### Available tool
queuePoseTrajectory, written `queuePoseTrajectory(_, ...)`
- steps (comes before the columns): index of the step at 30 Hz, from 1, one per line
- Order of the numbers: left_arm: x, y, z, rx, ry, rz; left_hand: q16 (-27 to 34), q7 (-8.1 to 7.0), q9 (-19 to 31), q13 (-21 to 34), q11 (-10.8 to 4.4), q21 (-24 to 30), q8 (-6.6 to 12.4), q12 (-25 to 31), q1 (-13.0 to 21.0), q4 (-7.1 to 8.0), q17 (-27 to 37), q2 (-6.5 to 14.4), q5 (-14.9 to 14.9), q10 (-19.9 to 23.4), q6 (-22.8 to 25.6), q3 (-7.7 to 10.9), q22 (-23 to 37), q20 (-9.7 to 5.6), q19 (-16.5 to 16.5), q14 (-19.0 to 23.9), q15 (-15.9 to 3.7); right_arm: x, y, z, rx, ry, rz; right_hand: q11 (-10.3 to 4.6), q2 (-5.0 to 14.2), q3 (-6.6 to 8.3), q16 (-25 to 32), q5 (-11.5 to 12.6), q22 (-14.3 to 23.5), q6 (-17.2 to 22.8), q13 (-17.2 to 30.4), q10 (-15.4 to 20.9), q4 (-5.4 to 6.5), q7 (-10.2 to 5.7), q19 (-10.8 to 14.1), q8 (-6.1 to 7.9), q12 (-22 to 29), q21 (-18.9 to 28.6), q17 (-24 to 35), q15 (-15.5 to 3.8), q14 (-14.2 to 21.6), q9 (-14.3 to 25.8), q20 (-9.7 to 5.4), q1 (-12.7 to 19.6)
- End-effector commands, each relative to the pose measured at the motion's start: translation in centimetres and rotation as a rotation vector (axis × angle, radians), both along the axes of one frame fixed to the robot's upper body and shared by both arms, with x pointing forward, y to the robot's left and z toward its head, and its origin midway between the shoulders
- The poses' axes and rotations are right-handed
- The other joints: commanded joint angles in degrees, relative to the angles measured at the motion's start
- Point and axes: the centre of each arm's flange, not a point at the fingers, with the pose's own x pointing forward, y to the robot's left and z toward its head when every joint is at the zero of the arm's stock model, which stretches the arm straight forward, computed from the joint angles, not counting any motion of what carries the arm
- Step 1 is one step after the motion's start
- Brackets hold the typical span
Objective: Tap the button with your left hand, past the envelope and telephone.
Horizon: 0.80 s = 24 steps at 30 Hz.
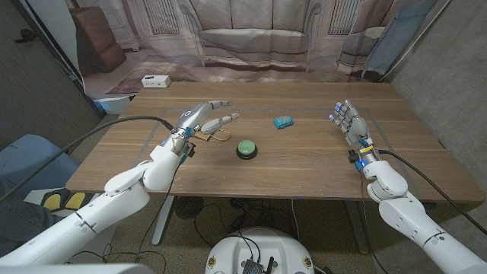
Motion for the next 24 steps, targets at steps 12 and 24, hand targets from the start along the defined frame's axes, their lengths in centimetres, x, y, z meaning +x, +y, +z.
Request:
queuePoseTrajectory(12, 1.3, 3.2, -0.1, -0.235, 0.084, -0.096, 0.0, 0.4, 0.1, 0.1, 0.52, -0.4, 0.33, -0.2, -0.4, -0.03, 0.1, -0.1, 0.0, -0.4, -0.7, 0.19, 0.3, 0.21, -0.9, -0.3, 0.47, -0.4, 0.0, -0.2, 0.001, -0.014, 0.005, -0.15, 0.58, -0.15, -0.2, 0.0, 0.1, 0.5, 0.1, 0.3, -0.09, -0.07, 0.5, 0.17, -0.2, -0.1, 0.1, 0.01, 0.7, 0.2, 0.16, 0.0)
queuePoseTrajectory(24, 2.1, 4.5, -0.3, -0.353, 0.136, -0.187, -0.2, 0.83, 0.1, 0.1, 1.13, -0.8, 0.15, -0.6, -0.7, -0.02, 0.2, -0.2, 0.0, -1.7, -2.0, 0.15, 0.3, 0.48, -1.9, -1.3, 0.84, -0.5, -0.1, -0.5, 0.012, -0.015, -0.002, -0.22, 0.56, -0.2, -0.1, 0.0, 0.1, 0.5, 0.1, 0.4, -0.11, -0.07, 0.5, 0.16, -0.2, -0.1, 0.1, -0.01, 0.8, 0.2, 0.17, 0.1)
